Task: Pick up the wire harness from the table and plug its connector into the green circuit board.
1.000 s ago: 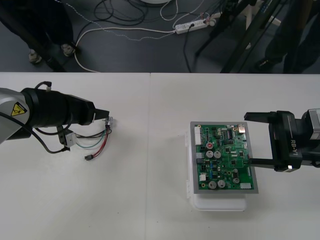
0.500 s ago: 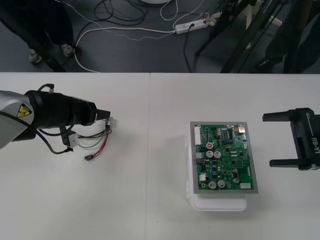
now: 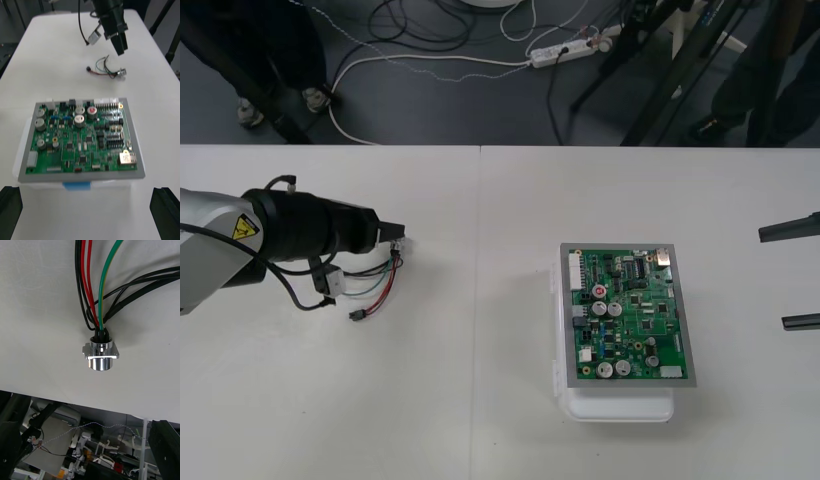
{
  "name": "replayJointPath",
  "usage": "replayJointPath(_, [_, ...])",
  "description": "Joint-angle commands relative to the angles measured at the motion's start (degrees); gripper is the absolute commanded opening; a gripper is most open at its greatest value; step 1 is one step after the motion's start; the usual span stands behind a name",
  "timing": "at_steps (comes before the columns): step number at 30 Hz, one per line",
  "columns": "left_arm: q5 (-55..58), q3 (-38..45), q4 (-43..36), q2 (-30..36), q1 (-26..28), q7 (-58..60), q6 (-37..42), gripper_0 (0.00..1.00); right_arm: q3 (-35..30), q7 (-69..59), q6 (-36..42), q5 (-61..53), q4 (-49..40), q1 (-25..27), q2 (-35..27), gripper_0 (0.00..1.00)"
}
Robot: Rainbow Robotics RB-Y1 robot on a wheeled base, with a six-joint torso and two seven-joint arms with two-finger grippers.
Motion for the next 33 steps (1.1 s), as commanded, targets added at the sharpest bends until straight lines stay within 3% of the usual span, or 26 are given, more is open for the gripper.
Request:
replayJointPath(1, [-1.1,-0.1,1.4,-2.2,-2.5,-4.3,2.7,1.0,-4.3,-3.3,-1.3,5.6,0.1,-0.6,-2.9,1.0])
replayJointPath(15, [-3.8,-0.1,7.4,-8.4,-3.0,-5.5,4.7,1.0,-5.9,-3.5,-2.3,5.8,0.8,-0.6,-1.7,1.0])
replayJointPath(33, [-7.9,-0.2,10.8,-10.8,-3.9,-6.0,4.7,1.0,-7.8,-5.6,-2.9,-2.6,0.3,-0.5,13.4,1.0])
